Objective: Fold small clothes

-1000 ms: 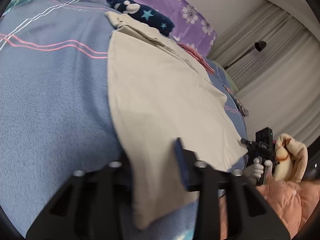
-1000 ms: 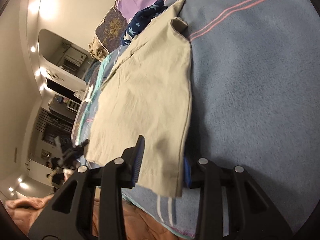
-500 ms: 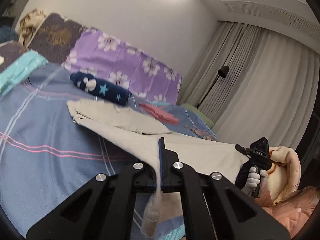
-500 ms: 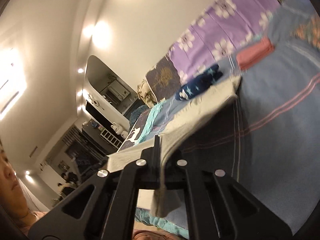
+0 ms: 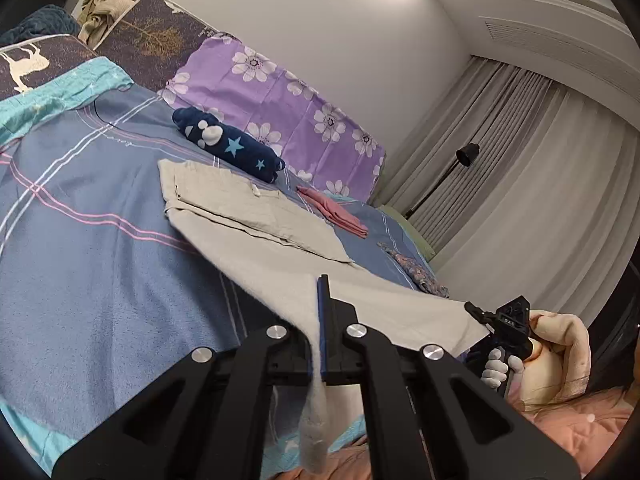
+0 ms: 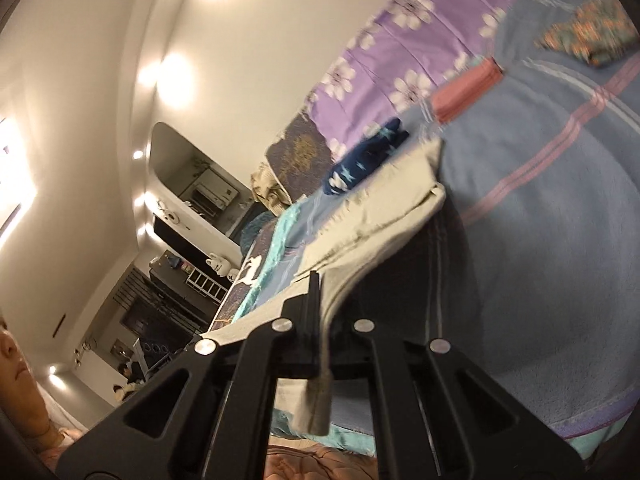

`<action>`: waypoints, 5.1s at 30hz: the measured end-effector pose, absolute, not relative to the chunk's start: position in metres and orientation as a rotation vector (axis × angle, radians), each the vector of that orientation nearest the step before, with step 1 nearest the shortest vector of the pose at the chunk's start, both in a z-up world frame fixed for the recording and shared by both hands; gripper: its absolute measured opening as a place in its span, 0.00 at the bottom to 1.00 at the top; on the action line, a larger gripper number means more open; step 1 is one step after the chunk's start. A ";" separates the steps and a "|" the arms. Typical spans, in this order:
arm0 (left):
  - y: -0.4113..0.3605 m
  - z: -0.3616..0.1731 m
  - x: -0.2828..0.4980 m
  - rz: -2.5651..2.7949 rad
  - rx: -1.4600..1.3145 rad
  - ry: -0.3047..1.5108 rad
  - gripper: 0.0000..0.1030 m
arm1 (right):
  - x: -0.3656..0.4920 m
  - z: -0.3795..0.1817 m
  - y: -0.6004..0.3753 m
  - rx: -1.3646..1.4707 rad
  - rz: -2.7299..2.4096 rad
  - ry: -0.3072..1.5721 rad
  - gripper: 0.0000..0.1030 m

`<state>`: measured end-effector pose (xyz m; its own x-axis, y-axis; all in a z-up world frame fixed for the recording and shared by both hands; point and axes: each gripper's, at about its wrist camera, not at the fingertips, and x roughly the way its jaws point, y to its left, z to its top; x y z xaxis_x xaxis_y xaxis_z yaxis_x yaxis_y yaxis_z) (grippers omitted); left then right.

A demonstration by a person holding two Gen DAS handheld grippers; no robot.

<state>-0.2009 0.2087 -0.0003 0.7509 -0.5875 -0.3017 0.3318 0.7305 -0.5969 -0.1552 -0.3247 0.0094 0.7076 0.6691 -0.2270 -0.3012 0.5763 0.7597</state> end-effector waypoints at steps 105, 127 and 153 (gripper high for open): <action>0.257 -0.065 0.206 -0.082 -0.524 0.841 0.33 | 0.290 -0.082 -0.282 0.511 0.237 0.942 0.32; 0.276 -0.063 0.085 -0.084 -0.499 0.809 0.39 | 0.179 -0.050 -0.276 0.310 0.262 0.901 0.41; 0.255 -0.120 0.043 -0.435 -0.590 0.804 0.38 | 0.206 -0.015 0.096 -0.475 0.638 0.927 0.34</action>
